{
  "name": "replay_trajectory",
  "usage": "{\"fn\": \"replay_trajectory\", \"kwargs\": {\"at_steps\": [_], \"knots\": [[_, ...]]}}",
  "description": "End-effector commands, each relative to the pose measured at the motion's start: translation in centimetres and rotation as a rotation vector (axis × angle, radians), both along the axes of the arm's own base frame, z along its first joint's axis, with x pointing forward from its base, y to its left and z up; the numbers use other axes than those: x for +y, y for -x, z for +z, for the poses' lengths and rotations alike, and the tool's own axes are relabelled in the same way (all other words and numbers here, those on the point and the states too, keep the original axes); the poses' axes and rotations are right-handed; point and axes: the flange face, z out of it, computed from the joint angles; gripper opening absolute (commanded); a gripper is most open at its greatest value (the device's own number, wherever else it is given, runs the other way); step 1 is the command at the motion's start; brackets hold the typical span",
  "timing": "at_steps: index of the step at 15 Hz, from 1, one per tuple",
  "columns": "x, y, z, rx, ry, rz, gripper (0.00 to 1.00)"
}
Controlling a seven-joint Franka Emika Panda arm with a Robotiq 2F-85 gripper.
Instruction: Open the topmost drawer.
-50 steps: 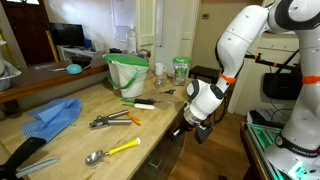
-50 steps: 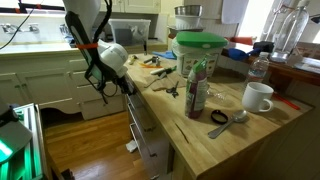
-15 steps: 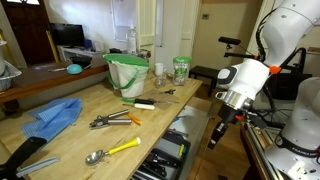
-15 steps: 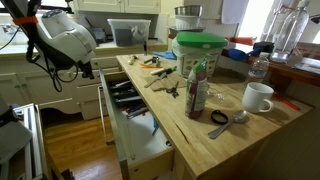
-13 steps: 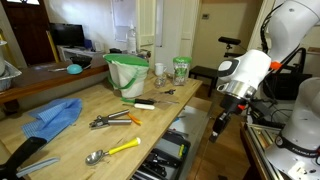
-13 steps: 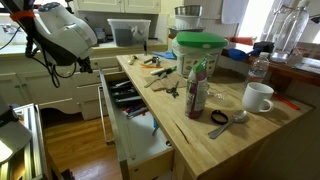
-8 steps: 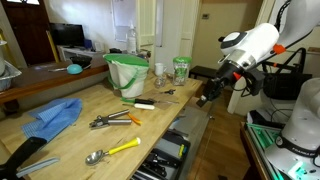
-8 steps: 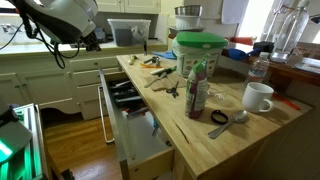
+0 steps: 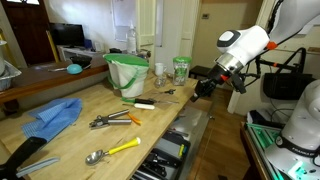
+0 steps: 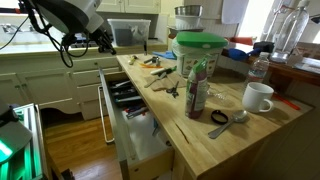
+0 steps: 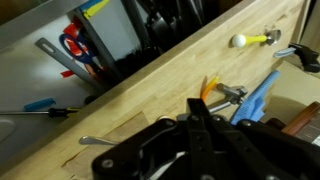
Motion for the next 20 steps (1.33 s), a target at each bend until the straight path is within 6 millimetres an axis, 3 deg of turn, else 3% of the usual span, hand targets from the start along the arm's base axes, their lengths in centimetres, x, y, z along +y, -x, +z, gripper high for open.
{"fn": "replay_trajectory", "kwargs": {"at_steps": [1, 10, 16, 20], "knots": [[-0.8, -0.5, -3.6, 0.088, 0.036, -0.01, 0.0], [-2.2, -0.5, -11.3, 0.208, 0.1, 0.05, 0.0], [-1.5, 0.5, -14.1, 0.283, 0.094, 0.115, 0.0], [-1.2, 0.3, -14.6, 0.284, 0.106, 0.13, 0.0]]}}
